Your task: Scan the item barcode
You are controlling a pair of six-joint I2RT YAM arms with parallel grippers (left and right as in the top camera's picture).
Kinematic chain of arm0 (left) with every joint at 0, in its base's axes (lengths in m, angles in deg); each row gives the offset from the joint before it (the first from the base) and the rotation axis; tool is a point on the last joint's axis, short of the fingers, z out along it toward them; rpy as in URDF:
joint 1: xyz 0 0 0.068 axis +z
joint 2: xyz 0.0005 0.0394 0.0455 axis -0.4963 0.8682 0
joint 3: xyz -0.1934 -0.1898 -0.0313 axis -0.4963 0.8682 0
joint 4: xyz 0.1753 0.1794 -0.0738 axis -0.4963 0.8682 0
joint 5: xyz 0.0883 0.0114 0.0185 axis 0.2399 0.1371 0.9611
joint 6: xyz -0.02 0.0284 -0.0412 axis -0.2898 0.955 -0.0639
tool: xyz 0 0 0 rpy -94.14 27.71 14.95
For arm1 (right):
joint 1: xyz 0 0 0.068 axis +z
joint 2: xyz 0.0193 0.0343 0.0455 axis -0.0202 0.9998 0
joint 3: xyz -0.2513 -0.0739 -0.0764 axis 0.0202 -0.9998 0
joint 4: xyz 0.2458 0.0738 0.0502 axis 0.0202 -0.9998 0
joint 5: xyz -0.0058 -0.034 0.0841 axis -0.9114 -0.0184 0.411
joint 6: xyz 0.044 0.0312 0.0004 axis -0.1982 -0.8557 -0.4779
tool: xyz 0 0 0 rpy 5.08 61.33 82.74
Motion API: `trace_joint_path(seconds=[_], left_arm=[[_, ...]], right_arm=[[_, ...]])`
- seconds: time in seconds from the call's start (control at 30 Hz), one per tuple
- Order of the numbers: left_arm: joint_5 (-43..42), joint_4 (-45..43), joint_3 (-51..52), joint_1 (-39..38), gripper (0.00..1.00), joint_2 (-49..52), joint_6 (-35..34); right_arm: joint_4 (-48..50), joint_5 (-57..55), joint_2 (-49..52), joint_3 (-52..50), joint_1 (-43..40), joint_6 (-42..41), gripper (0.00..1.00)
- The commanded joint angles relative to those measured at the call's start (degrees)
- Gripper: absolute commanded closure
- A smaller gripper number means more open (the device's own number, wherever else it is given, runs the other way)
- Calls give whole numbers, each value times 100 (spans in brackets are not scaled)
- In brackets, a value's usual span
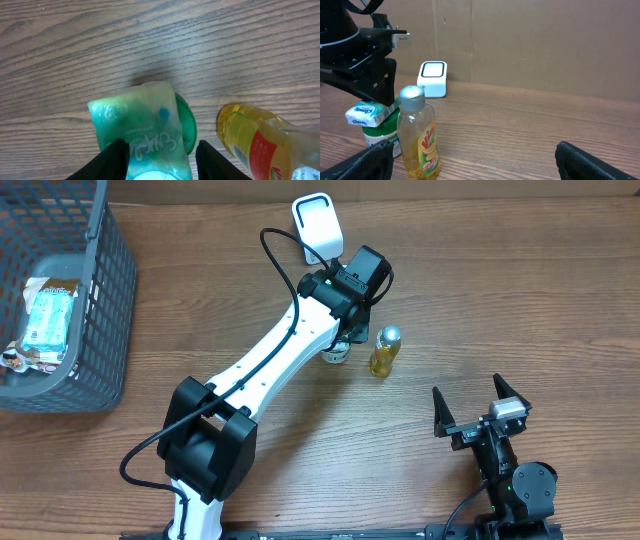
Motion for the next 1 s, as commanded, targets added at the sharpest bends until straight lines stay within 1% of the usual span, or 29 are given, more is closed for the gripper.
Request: trace_joint_path(seconds=[0.0,0.53,0.73,0.83,0.97], left_arm=[[164,28,-81,-26,54,61,-83],[160,168,-72,-48,53,63,-83],[170,79,138,-63,53,63,-85],[208,50,214,-63,55,63,-85],[205,33,214,-63,60,63,-85]], right_arm=[[17,-31,-44,-59,-15,4,0],[15,-31,-46,-59,-15,4,0],[15,-31,-44,-59,-15,4,0],[17,-31,-44,-59,-15,4,0],[15,-31,-46,-59,-15,4,0]])
